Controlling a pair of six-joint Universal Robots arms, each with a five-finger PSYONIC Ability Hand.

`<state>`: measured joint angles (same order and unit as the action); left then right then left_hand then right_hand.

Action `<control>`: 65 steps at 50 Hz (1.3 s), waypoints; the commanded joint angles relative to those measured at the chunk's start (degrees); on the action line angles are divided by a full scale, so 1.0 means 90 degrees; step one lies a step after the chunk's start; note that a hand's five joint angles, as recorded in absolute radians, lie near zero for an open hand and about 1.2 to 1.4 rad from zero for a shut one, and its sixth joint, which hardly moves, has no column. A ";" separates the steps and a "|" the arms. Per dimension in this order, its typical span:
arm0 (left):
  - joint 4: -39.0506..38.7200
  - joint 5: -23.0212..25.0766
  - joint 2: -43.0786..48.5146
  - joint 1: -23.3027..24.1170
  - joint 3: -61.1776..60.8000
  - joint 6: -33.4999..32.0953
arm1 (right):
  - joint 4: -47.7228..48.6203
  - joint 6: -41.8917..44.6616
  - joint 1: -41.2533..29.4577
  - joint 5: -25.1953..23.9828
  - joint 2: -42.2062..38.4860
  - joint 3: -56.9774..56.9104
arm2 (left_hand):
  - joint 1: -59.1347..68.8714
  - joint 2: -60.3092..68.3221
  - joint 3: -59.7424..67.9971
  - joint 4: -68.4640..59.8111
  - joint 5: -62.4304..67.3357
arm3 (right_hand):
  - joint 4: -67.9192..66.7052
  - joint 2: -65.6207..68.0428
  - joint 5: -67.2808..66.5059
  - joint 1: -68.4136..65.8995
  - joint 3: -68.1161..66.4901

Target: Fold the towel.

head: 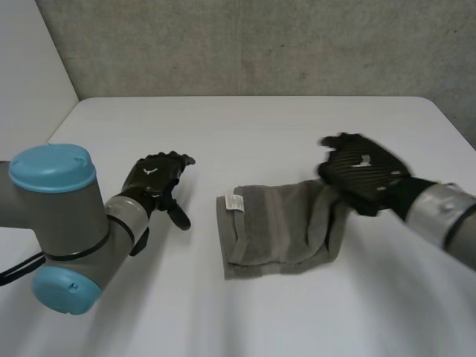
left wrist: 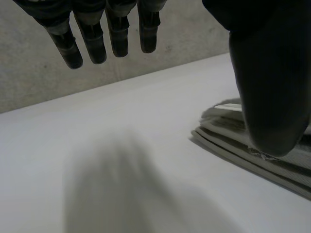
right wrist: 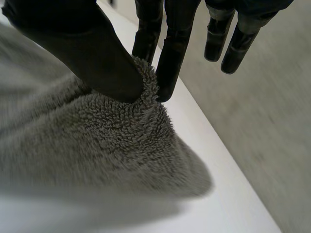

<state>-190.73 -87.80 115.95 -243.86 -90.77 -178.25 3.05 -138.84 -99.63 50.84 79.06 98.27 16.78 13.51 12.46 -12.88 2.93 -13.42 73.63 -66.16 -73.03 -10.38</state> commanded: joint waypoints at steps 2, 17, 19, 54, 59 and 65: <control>-0.0019 0.0000 -0.0208 -0.0170 -0.0031 0.0040 | 0.0295 -0.0012 -0.2101 0.0346 -0.0922 -0.0439 | -0.0754 -0.0390 -0.0273 0.0320 -0.0326 | 0.0380 0.0707 -0.0426 -0.0775 0.0042; -0.0048 -0.0205 -0.0305 -0.0229 -0.0109 0.0118 | 0.0755 -0.0158 -0.2924 0.1205 -0.2007 -0.0694 | -0.0754 -0.0390 -0.0273 0.0320 -0.0326 | 0.0380 -0.4191 0.4472 0.4124 0.0042; -0.0049 -0.0195 -0.0305 -0.0229 -0.0109 0.0118 | 0.0775 -0.0344 -0.2895 0.1265 -0.1978 -0.0664 | -0.0754 -0.0390 -0.0273 0.0320 -0.0326 | 0.0380 -0.4893 0.5174 0.4826 0.0042; 0.0498 0.0293 0.1179 0.1344 0.1531 0.1925 | 0.0755 -0.5042 -0.0414 0.1021 -0.2418 -0.0909 | -0.0754 -0.0390 -0.0273 0.0320 -0.0326 | 0.0380 -0.7070 0.7351 0.7003 0.0042; 0.0508 0.0274 0.1316 0.1334 0.1434 0.1905 | 0.0667 -0.5051 -0.0629 0.1021 -0.2730 -0.1045 | -0.0754 -0.0390 -0.0273 0.0320 -0.0326 | 0.0380 -0.7070 0.7351 0.7003 0.0042; 0.0586 0.0254 0.1267 0.1256 0.1210 0.1886 | 0.0667 -0.5227 -0.0903 0.1090 -0.2867 -0.1289 | -0.0754 -0.0390 -0.0273 0.0320 -0.0326 | 0.0380 -0.7070 0.7351 0.7003 0.0042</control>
<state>-185.91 -85.31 127.89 -231.97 -78.21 -161.11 9.11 -184.67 -105.96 60.27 54.06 88.09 16.78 13.50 12.46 -12.88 2.94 -13.42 14.63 -3.66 -13.74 -10.37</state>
